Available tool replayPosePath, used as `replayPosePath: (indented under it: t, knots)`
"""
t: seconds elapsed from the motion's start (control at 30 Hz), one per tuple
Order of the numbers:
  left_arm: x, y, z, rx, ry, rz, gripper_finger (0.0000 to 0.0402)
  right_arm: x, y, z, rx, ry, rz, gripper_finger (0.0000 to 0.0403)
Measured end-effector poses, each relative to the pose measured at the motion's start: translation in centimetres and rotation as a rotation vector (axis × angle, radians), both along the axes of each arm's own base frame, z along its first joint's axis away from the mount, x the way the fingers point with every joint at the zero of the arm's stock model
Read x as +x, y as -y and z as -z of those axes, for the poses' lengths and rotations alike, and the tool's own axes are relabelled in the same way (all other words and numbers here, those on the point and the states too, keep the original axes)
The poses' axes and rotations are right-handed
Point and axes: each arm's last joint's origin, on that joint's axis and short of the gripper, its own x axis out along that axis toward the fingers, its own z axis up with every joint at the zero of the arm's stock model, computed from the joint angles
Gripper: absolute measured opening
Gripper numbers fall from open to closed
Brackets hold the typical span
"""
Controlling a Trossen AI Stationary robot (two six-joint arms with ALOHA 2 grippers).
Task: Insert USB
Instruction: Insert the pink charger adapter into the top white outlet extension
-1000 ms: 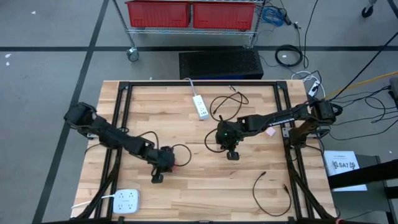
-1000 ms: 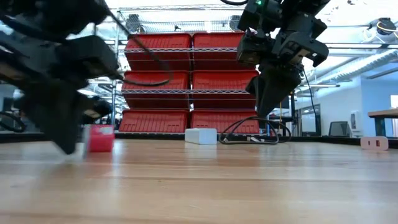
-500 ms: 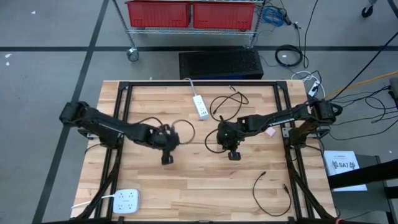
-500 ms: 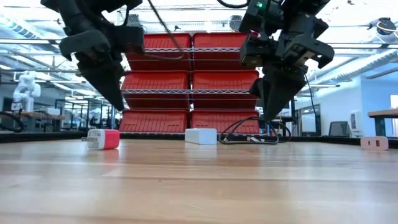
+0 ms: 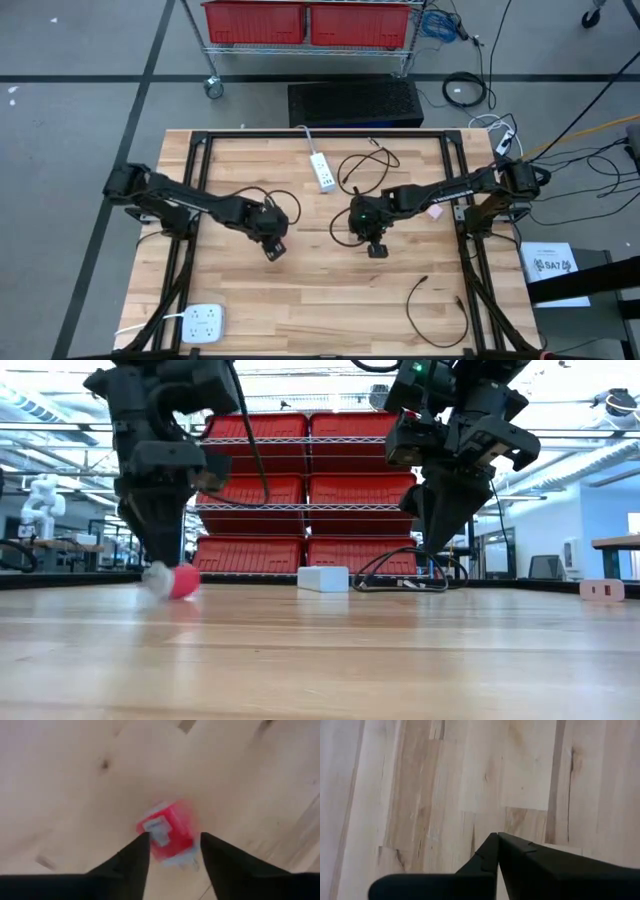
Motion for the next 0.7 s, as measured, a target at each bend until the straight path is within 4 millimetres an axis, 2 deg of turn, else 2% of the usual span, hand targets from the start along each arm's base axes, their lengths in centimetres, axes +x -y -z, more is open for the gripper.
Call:
replayPosePath:
  t: [0.13, 0.23, 0.5, 0.7]
  knots:
    - [0.5, -0.3, 1.2, -0.008, -0.027, -0.012, 0.0225, 0.0, -0.4, 0.0, -0.006, 0.005, -0.025, 0.0000]
    - [1.2, -0.5, 1.1, -0.029, 0.028, -0.006, 0.0238, 0.0, -0.7, 0.0, -0.006, 0.011, -0.034, 0.0000]
    - [1.5, -1.8, -0.6, 0.004, 0.070, 0.036, 0.0242, 0.0, -1.0, 0.0, -0.005, 0.011, -0.046, 0.0000]
    - [1.9, -3.1, -1.1, 0.032, 0.107, 0.051, 0.0242, 0.1, -1.0, 0.0, -0.014, 0.017, -0.048, 0.0000]
